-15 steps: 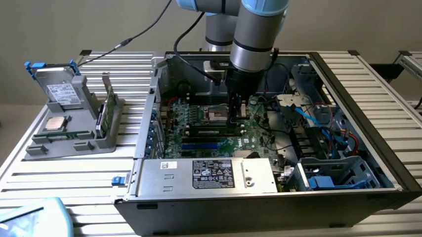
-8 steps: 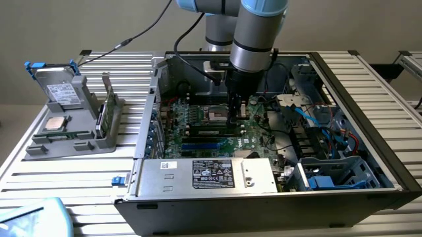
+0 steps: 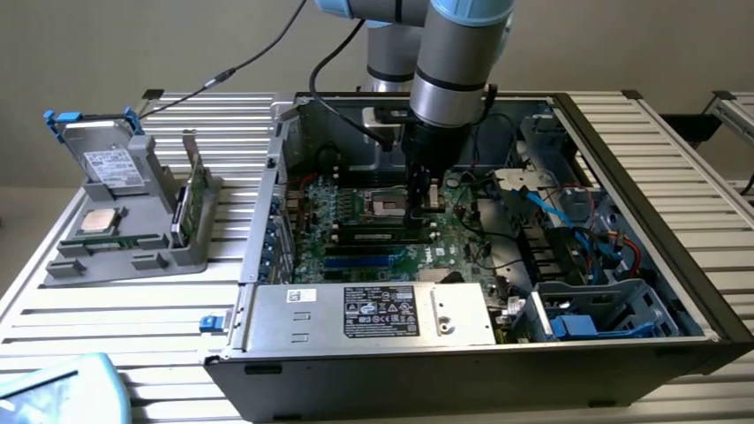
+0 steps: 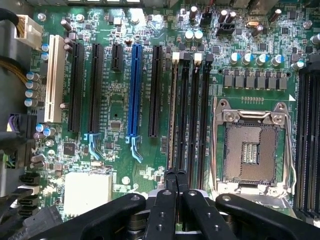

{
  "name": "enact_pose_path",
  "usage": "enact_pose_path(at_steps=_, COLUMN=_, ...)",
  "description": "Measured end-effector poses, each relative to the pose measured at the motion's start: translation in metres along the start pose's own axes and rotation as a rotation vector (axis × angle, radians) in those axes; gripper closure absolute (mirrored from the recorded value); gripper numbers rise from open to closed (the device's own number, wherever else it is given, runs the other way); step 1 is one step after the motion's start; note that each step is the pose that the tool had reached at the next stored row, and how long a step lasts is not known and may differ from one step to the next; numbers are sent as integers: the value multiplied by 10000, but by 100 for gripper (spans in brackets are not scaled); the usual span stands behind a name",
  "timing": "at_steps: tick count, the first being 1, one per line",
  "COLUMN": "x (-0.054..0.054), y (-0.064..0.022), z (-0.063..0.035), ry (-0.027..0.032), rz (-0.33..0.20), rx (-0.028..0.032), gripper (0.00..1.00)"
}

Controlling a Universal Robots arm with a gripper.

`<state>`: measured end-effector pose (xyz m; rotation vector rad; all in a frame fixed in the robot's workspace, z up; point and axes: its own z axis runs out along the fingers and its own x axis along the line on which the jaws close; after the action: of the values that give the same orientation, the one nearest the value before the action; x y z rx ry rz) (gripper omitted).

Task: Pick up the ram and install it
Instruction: 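Press down the ram until it locks into place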

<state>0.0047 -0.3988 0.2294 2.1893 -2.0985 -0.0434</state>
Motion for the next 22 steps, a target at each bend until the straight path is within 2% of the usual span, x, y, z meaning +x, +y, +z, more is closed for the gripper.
enact_pose_path(at_steps=4, x=-2, y=64, z=-21, ry=1, rz=-1, rx=0, gripper=90)
enact_pose_path(at_steps=19, x=-51, y=442, z=12, ry=51, rz=4, rx=-2, gripper=90)
enact_pose_path(at_steps=22, x=-53, y=463, z=17, ry=59, rz=6, rx=-3, gripper=90)
